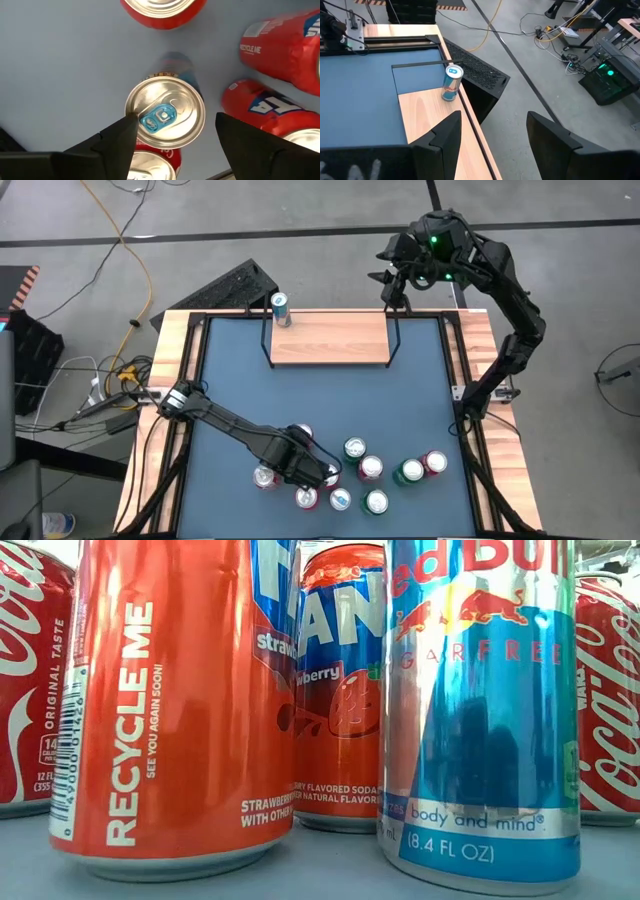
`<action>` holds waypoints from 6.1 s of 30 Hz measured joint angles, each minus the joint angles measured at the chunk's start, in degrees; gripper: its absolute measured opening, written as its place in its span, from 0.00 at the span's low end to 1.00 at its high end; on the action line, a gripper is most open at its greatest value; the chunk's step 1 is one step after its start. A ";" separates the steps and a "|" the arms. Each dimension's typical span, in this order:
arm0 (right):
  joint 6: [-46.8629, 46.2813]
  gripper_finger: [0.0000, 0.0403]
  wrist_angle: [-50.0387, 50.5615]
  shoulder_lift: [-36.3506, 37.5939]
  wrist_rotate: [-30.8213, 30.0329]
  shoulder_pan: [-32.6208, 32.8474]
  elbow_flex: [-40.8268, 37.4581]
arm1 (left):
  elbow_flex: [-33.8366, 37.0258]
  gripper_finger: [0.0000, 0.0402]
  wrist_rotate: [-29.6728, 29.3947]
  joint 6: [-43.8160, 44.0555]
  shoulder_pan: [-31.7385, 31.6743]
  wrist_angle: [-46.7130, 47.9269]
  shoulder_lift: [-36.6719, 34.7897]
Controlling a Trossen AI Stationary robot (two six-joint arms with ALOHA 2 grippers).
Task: Place canned beverage on shelf
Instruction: Put the left blue soda can on the shelf aligned with the other blue soda can
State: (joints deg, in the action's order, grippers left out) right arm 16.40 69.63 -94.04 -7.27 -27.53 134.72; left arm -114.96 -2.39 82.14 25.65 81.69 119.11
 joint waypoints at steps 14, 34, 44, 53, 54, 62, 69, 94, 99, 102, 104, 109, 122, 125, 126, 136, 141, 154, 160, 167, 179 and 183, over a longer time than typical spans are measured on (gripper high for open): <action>-0.31 0.54 0.04 0.00 0.00 0.00 0.00 | -5.07 0.64 -2.82 -2.15 -0.17 2.05 -0.33; 0.02 0.54 0.02 0.00 0.00 0.00 0.00 | -4.90 0.65 -0.27 -11.35 -3.34 4.66 -0.20; 0.15 0.54 0.00 0.00 0.00 0.02 0.00 | -4.90 0.65 0.64 -9.67 -2.77 5.42 -0.04; 0.15 0.54 0.00 0.00 0.00 0.02 0.00 | -4.87 0.65 1.55 -8.58 -2.71 4.53 0.15; 0.14 0.54 0.00 0.00 0.00 0.01 0.00 | -4.87 0.65 1.43 -8.58 -2.71 4.67 0.15; 0.13 0.54 0.00 0.00 0.00 0.02 0.00 | -4.87 0.65 1.55 -8.12 -2.71 4.31 0.15; 0.13 0.54 0.00 0.00 0.00 0.02 0.00 | -4.84 0.65 2.20 -7.88 -2.53 3.68 1.10; 0.11 0.54 0.00 0.00 0.00 0.02 -0.02 | -4.46 0.64 1.62 -7.26 -1.99 4.03 0.98; 0.11 0.54 0.00 0.00 -0.01 0.01 -0.02 | -3.21 0.64 2.66 -6.52 -1.94 3.02 1.05; 0.29 0.54 0.00 0.00 0.00 0.01 -0.02 | -3.23 0.64 2.73 -6.74 -1.94 2.96 1.03; 0.39 0.54 0.00 0.00 0.00 0.01 -0.02 | -3.21 0.64 2.79 -7.52 -1.94 2.90 1.03; 0.44 0.54 0.00 0.00 0.00 0.02 -0.02 | -3.21 0.64 2.25 -8.22 -1.94 3.06 1.03; 0.57 0.54 -0.01 -0.02 0.00 0.02 -0.02 | -1.92 0.64 2.21 -8.79 -1.94 1.61 0.85; 0.57 0.54 0.00 -0.02 0.05 0.01 -0.02 | -1.92 0.64 2.27 -8.82 -1.94 1.49 0.85; 0.57 0.54 -0.01 -0.02 0.15 0.00 -0.02 | -1.92 0.64 2.38 -8.80 -1.97 1.49 0.85; 0.57 0.54 0.00 -0.02 1.53 0.01 -0.02 | -2.44 0.64 3.46 -11.15 -2.12 0.33 0.83; 0.57 0.54 0.01 -0.02 1.55 0.01 -0.02 | -2.47 0.67 3.43 -13.77 -2.35 0.95 0.85; 0.56 0.54 0.02 -0.02 1.55 0.00 -0.02 | -2.47 0.72 6.12 -11.42 -2.88 2.65 0.52; 0.55 0.54 0.02 -0.02 1.55 0.02 -0.02 | -2.49 0.72 3.49 -13.74 -2.95 2.76 0.52; 0.56 0.54 0.03 -0.04 1.55 0.02 -0.02 | -2.54 0.72 -0.66 -13.76 -2.95 3.06 0.51; 0.61 0.54 0.03 -0.04 1.55 0.01 -0.02 | -2.56 0.74 5.33 -17.87 -4.59 2.40 0.48; 0.66 0.54 0.03 -0.04 1.55 0.01 -0.02 | -2.56 0.81 6.02 -18.88 -4.82 2.01 0.48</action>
State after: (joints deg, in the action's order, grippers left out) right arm 17.06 69.65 -94.08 -5.72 -27.52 134.69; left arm -117.51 3.62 63.26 20.83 83.70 119.59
